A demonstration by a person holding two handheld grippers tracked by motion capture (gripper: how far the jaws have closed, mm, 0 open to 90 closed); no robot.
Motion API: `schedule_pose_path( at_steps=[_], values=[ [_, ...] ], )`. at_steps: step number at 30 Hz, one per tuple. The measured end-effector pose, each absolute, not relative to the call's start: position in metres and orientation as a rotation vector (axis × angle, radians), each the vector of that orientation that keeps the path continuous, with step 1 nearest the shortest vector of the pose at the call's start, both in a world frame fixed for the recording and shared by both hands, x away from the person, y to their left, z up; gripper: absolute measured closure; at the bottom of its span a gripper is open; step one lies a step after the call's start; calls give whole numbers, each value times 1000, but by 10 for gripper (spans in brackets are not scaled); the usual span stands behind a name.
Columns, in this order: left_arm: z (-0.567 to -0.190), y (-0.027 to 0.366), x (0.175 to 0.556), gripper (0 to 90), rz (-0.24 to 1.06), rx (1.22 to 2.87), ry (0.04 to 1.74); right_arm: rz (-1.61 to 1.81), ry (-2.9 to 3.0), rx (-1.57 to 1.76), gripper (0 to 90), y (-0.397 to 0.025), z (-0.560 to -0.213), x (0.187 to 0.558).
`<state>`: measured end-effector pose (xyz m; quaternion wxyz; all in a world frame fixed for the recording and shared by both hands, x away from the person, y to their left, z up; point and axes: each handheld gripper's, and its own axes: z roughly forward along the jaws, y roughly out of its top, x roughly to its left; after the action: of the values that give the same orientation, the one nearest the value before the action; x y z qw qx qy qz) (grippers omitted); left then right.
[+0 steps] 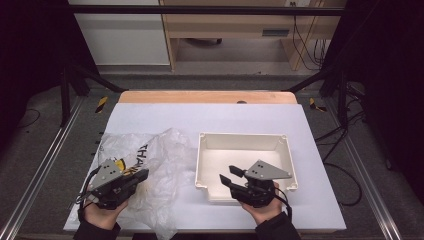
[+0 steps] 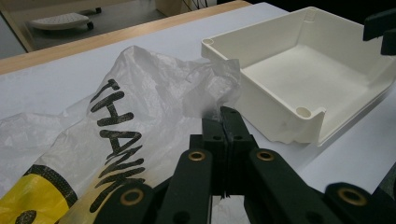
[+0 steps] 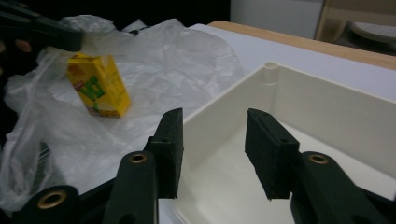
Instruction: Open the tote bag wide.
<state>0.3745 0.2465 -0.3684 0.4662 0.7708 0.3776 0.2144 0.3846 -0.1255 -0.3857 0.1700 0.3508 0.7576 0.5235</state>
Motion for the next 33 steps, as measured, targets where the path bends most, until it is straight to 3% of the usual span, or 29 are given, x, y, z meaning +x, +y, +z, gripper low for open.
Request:
schedule_pose_path(
  at_steps=[20,33],
  values=[
    [-366,253,372,900,556,1886,933,1512,2358,859,889,-21,-401,391],
    [-366,261,369,900,570,1887,940,1419,2483,843,900,36,-444,390]
  ],
)
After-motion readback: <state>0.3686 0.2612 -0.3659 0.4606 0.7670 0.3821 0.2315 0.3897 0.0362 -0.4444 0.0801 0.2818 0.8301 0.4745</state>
